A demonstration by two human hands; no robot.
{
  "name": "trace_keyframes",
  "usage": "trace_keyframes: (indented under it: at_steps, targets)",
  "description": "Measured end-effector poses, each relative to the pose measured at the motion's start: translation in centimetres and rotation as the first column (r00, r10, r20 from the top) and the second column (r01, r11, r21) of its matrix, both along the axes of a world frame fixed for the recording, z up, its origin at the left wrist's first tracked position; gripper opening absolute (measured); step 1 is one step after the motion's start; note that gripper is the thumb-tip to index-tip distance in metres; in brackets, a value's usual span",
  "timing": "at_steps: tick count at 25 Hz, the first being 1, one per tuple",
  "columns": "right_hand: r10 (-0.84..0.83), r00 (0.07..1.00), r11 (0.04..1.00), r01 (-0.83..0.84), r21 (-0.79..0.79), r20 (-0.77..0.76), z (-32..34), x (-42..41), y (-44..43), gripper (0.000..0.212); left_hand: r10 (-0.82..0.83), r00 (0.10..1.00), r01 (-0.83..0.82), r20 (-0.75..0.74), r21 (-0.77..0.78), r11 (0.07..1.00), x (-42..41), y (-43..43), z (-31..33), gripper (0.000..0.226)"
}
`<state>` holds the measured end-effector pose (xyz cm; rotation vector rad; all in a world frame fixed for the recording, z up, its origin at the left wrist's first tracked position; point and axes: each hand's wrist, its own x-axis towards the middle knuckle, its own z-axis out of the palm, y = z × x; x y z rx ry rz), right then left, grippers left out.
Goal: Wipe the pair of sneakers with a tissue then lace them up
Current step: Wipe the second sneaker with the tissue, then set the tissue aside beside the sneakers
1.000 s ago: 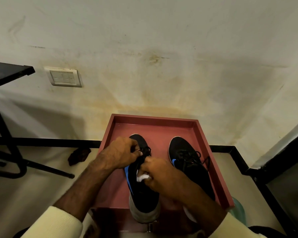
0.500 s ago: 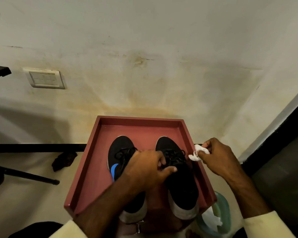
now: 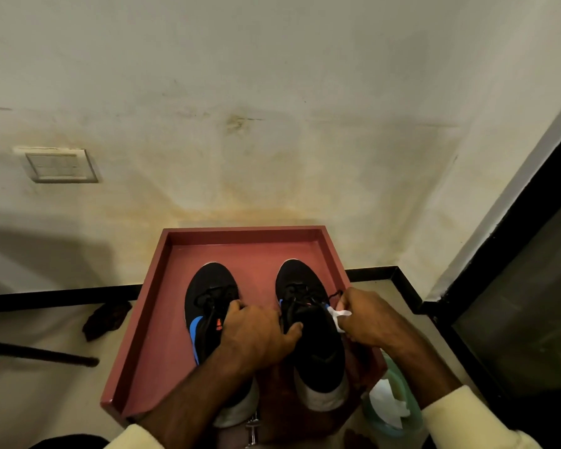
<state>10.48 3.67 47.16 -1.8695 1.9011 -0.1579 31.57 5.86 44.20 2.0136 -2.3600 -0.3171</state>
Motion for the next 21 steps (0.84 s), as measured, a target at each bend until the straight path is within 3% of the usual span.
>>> trace_keyframes:
  at_steps: [4,7,11,14,17,19,21]
  targets:
    - [0.091,0.989,0.995,-0.095,0.029,0.12,-0.5,2.3,0.8,0.01,0.033,0.999,-0.034,-0.03,-0.035,0.999,1.9,0.2,0.2,0.053]
    - [0.163,0.984,0.987,-0.162,-0.02,0.077,-1.6,4.2,1.4,0.021,0.061,0.998,-0.061,-0.007,-0.078,0.995,3.4,1.0,0.5,0.054]
    - [0.115,0.981,0.991,-0.103,-0.08,0.157,-1.1,4.8,1.1,0.014,0.098,0.991,-0.087,0.091,-0.115,0.99,5.2,1.1,0.8,0.055]
    - [0.074,0.997,0.997,-0.075,-0.009,-0.012,-1.6,3.4,0.5,0.023,0.07,0.993,-0.057,0.096,-0.131,0.99,6.3,-0.3,0.6,0.055]
    - [0.125,0.972,0.983,-0.095,0.158,-0.198,-2.6,3.2,0.3,0.032,-0.037,0.997,0.039,0.069,-0.023,0.999,7.6,-2.0,0.2,0.07]
    - [0.136,0.968,0.976,-0.094,0.195,-0.21,-3.5,3.2,0.1,0.036,-0.07,0.996,0.066,0.057,0.071,0.995,8.6,-2.6,0.6,0.08]
    - [0.135,0.97,0.98,-0.101,0.172,-0.202,-3.5,2.7,-0.3,0.034,-0.06,0.997,0.064,-0.037,0.107,0.992,9.6,-2.9,1.2,0.074]
